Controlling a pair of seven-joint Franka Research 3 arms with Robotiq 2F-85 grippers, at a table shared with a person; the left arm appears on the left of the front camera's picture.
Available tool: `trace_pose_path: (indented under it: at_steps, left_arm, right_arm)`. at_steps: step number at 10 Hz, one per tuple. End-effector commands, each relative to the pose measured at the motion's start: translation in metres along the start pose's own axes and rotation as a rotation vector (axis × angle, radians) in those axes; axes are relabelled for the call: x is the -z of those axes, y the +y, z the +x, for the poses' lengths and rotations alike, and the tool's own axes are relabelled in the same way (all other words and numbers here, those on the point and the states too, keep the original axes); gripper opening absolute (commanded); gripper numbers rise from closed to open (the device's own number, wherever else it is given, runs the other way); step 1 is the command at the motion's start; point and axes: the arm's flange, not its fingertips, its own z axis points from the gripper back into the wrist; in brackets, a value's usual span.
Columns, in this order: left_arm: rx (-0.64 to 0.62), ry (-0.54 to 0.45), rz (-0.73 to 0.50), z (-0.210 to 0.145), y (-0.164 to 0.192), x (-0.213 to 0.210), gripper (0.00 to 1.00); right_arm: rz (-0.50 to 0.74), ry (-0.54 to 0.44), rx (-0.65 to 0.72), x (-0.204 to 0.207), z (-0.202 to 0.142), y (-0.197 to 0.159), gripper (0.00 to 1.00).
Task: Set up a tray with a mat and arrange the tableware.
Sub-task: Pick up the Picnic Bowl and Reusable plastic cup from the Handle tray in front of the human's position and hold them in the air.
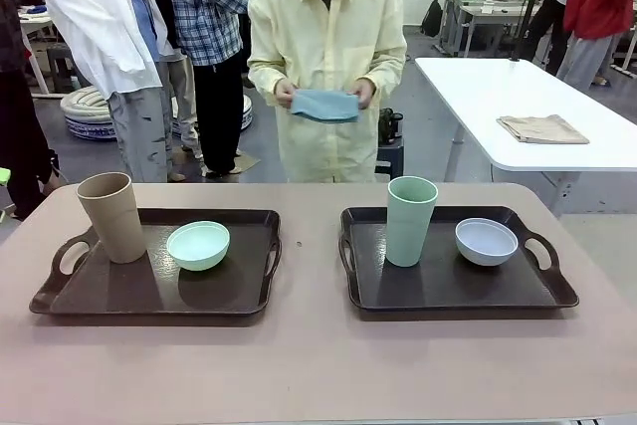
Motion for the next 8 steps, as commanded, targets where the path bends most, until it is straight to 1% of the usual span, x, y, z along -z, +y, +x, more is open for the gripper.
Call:
trace_pose_path:
  at_steps: [1, 8]
  left_arm:
    - [0.018, -0.010, -0.021, 0.0014, 0.0026, 0.0000, 1.00]
    - [0.018, -0.010, -0.021, 0.0014, 0.0026, 0.0000, 1.00]
  right_arm:
    - [0.020, -0.020, -0.017, 0.0003, 0.0027, -0.0022, 1.00]
    - [0.020, -0.020, -0.017, 0.0003, 0.0027, -0.0022, 1.00]
